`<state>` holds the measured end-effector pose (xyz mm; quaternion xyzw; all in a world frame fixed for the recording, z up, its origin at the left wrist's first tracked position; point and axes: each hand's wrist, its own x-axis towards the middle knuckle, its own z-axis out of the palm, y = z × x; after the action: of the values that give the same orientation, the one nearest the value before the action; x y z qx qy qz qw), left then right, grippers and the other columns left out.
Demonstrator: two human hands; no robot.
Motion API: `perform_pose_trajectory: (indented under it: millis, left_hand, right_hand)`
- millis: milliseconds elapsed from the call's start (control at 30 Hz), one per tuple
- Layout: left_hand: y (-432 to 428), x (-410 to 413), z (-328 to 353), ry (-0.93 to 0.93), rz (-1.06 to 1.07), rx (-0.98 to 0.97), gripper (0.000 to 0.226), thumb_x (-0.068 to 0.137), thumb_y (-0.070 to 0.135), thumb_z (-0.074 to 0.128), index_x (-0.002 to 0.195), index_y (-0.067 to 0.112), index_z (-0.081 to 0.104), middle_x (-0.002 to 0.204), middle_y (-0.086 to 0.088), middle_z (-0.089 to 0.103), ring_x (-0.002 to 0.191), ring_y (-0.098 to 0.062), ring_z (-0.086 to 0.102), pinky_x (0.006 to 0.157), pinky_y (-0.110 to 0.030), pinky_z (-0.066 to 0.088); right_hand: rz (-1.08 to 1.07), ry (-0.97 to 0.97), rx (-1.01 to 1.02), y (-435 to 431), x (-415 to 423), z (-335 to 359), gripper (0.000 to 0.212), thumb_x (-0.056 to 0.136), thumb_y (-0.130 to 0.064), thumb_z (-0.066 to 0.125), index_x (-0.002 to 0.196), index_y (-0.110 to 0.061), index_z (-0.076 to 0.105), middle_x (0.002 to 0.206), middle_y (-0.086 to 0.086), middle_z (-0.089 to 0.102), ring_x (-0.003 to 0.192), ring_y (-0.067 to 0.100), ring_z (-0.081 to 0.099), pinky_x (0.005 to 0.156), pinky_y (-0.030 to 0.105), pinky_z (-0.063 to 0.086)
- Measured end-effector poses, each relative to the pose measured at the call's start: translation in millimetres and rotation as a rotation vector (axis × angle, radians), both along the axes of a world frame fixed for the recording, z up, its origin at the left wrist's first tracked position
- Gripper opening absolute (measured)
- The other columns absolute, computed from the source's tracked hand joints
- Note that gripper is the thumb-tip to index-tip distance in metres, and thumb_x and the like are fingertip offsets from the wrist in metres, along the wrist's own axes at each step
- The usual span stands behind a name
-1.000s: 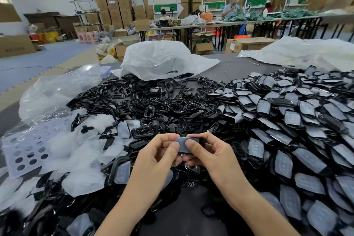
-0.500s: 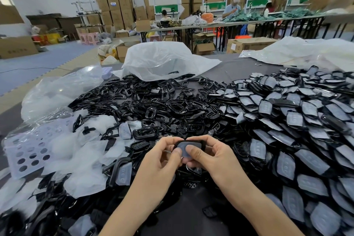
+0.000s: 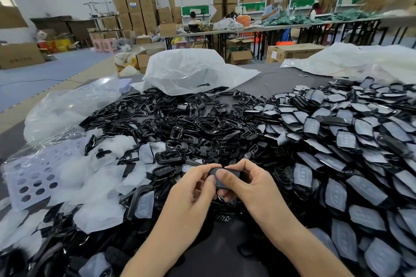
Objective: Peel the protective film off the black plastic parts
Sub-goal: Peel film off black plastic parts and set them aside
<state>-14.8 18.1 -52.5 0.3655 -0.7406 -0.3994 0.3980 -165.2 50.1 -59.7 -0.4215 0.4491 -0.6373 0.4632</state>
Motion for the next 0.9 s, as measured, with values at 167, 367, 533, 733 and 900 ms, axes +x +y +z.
perform_pose_trajectory:
  millis: [167,367,533,733,900]
  left_hand:
    - [-2.5,-0.4,1.3,0.014,0.057,-0.012,0.024,0.099,0.011,0.056,0.104,0.031,0.069,0.087,0.005,0.072,0.079,-0.007,0.066,0.071,-0.015,0.049]
    - [-3.3,1.4,0.8,-0.007,0.077,-0.003,0.037,0.101,0.007,0.044,0.117,0.030,0.068,0.097,0.005,0.073,0.090,-0.008,0.068,0.080,-0.017,0.050]
    - [-1.6,0.1,0.8,0.030,0.062,0.027,0.028,0.103,0.018,0.047,0.113,0.034,0.068,0.091,0.006,0.074,0.085,-0.008,0.069,0.079,-0.022,0.053]
    - [-4.9,-0.8,-0.1,0.088,0.061,0.054,0.018,0.098,0.013,0.059,0.099,0.027,0.071,0.077,0.006,0.070,0.072,-0.006,0.066,0.069,-0.018,0.051]
    - [-7.3,0.2,3.3,0.164,0.030,0.107,0.015,0.092,0.012,0.066,0.087,0.023,0.073,0.064,0.007,0.063,0.063,-0.003,0.060,0.064,-0.012,0.046]
  right_hand:
    - [0.012,-0.017,0.026,0.2,-1.4,2.5,0.028,0.073,-0.027,0.079,0.094,-0.009,0.069,0.074,0.009,0.075,0.061,0.012,0.071,0.059,0.017,0.054]
    - [-0.002,-0.014,0.053,-1.1,-2.8,-2.1,0.011,0.091,-0.013,0.071,0.101,-0.018,0.073,0.086,0.014,0.077,0.077,0.021,0.075,0.070,0.020,0.057]
    - [-0.007,-0.038,0.054,-1.1,-5.5,-0.6,0.013,0.090,-0.005,0.069,0.103,-0.007,0.069,0.078,0.014,0.076,0.066,0.016,0.072,0.063,0.019,0.056]
    - [0.024,-0.010,0.043,0.5,-3.3,1.7,0.015,0.090,-0.011,0.069,0.105,-0.008,0.070,0.081,0.015,0.077,0.067,0.016,0.073,0.065,0.019,0.057]
    - [0.062,-0.023,0.001,2.0,-3.6,2.8,0.022,0.083,-0.027,0.069,0.102,-0.018,0.076,0.089,0.015,0.078,0.077,0.020,0.075,0.070,0.020,0.058]
